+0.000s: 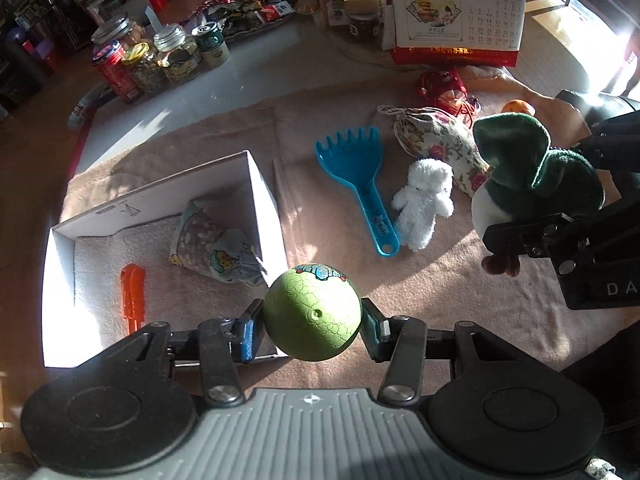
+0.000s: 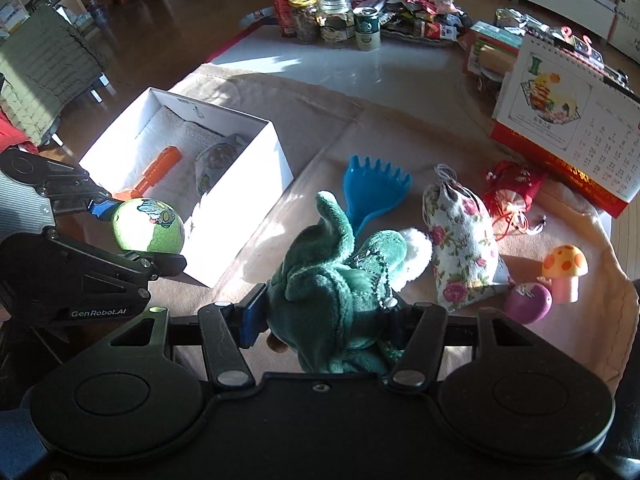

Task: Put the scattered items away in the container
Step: 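Carry the green ball and green plush over the white box with both grippers, then open both grippers to drop the ball and plush into the box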

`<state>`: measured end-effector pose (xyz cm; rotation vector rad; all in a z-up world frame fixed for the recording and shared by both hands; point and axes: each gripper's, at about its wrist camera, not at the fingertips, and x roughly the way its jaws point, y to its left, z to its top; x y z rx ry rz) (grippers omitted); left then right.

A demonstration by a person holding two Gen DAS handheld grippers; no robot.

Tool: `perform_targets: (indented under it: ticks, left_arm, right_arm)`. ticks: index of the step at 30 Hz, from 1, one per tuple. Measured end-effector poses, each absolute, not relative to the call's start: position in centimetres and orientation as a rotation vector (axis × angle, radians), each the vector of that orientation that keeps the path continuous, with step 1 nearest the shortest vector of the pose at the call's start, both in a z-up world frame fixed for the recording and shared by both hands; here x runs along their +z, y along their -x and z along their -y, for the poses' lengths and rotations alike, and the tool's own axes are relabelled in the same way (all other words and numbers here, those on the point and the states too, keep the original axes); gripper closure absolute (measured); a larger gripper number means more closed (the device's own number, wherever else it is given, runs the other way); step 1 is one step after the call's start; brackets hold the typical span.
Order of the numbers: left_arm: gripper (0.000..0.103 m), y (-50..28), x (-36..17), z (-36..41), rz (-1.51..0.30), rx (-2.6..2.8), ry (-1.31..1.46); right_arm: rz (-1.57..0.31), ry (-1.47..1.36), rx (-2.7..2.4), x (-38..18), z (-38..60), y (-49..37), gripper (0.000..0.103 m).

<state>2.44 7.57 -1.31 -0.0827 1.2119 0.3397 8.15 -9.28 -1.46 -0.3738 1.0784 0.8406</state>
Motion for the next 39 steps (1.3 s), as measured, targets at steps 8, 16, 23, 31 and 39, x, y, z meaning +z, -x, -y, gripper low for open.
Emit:
perform_targets:
  ticks: [8,16,23,31,39]
  left_arm:
    - [0.053,-0.2,0.7,-15.2,-1.183,0.474,0.137]
    - [0.053,2.0,-0.5,-23.7,-1.2,0.611,0.203]
    - [0.053,3.3,-4.3,-29.4,-1.247,0.712,0.23]
    - [0.053,4.0,-8.1,-32.4,-1.301,0.752,0.253]
    - [0.042,4.4,-9.5,-33.1,-1.321,0.791,0.219]
  right_arm:
    - [-1.027,0.404,0.934,0.5,2.4,-6.9,0.046]
    - [-1.028,0.422,1.024,-0.1,-4.6,-5.7,0.046]
    - [-1.084,0.448,1.067,-3.3,-9.5,-5.2,0.046]
    - [-1.139,0.457,1.089,-6.3,-12.5,-4.9,0.046]
    - [-1.157,0.433,1.088,-7.1,-13.5,-4.9,0.035]
